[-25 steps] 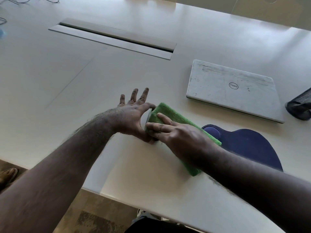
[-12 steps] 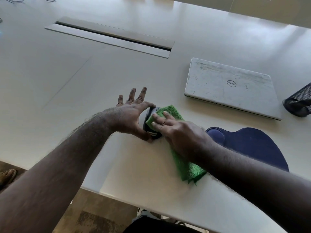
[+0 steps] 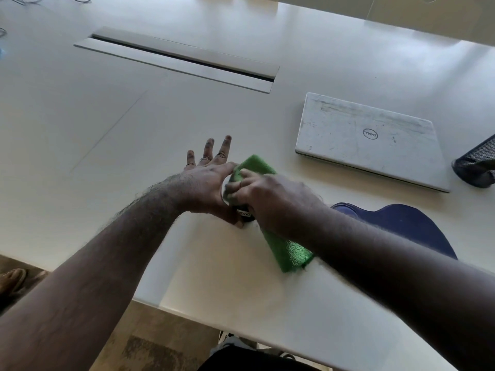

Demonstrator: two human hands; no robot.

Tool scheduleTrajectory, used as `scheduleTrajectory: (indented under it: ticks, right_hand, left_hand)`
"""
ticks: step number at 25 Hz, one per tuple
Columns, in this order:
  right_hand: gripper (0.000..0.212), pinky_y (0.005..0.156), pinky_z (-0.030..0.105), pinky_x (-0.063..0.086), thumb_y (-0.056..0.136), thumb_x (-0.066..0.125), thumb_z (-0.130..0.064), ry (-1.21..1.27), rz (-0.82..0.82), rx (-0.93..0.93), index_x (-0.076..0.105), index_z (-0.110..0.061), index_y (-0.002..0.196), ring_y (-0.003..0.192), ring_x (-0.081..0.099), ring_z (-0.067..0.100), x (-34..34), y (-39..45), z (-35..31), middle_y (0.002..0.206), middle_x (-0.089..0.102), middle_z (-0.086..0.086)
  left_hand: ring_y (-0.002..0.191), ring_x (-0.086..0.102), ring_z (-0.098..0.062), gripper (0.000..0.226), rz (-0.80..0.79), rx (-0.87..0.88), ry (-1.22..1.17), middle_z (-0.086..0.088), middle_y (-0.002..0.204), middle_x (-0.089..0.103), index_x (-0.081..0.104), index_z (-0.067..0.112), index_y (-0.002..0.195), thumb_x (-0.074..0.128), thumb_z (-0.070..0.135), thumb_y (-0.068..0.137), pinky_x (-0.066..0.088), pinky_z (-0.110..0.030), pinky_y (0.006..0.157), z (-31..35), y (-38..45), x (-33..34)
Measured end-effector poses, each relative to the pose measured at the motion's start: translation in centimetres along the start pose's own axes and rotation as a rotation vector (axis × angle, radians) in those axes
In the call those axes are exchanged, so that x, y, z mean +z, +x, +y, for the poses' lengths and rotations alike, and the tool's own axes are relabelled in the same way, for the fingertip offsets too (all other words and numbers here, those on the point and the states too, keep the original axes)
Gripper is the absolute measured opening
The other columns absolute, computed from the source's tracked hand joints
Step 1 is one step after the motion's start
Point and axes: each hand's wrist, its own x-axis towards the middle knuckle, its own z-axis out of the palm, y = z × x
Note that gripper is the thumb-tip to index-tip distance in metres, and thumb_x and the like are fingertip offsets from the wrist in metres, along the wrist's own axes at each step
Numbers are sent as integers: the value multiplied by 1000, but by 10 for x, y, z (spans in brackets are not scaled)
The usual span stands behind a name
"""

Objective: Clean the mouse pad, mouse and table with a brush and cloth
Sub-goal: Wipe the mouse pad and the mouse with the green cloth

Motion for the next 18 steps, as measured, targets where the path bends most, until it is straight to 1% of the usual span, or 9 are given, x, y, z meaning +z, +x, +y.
scheduleTrajectory:
  ticks: [1,2,3,5,7,9,14,16,18]
  right_hand:
    - [26,94,38,48,82,67,7,28,-19,-61,76,-3,104,109,64,37,1,-3,-2,112,72,17]
    - [26,94,38,48,81,68,7,51,-16,-75,76,-4,103,109,64,35,0,-4,-1,111,72,15]
    - [28,97,38,50,83,68,2,61,12,-30,76,-9,108,114,63,30,-1,-2,4,116,72,11]
    - [31,100,41,51,91,62,-10,60,79,152,71,-18,119,120,61,22,-4,6,18,128,67,3]
    - [32,93,46,54,94,53,-13,35,43,304,67,-21,121,114,63,23,-3,15,31,124,67,3]
    - [33,88,46,57,94,49,-12,39,6,367,67,-22,120,106,65,23,-2,23,34,117,69,3]
    - [38,85,42,58,93,47,-6,-5,-41,405,67,-23,121,98,65,21,-1,31,36,112,69,3]
    - [40,86,41,58,93,47,-5,0,-49,399,66,-24,123,99,66,21,-2,31,36,114,69,3]
    - [39,88,42,58,94,49,-10,22,-33,363,65,-27,126,105,66,20,-4,26,32,119,69,1]
  left_hand:
    - [133,-45,-19,138,-5,-3,-2,14,144,-48,10,40,150,64,90,33,-27,-47,105,0,0,0]
    - [133,-44,-20,137,-9,-7,-3,14,144,-48,11,39,149,65,89,33,-27,-47,105,0,0,0]
    - [133,-44,-20,136,-12,-11,-6,14,144,-48,12,38,148,67,87,34,-27,-46,105,0,0,0]
    - [132,-45,-19,135,-19,-23,-18,14,144,-48,11,37,149,69,84,36,-29,-45,104,1,0,0]
    - [132,-45,-17,137,-21,-30,-26,13,144,-48,7,36,150,69,82,36,-30,-43,104,1,-1,0]
    - [131,-46,-17,138,-14,-39,-35,11,144,-49,7,36,150,70,81,36,-30,-43,103,1,-1,2]
    - [129,-48,-15,140,15,-60,-35,9,144,-50,6,35,150,70,82,36,-28,-50,107,3,-6,0]
    - [130,-47,-16,138,25,-59,-18,7,145,-48,7,33,151,73,80,39,-25,-54,110,5,-8,-1]
    - [131,-47,-17,138,31,-61,0,7,146,-48,8,32,151,73,80,40,-23,-54,110,6,-9,-2]
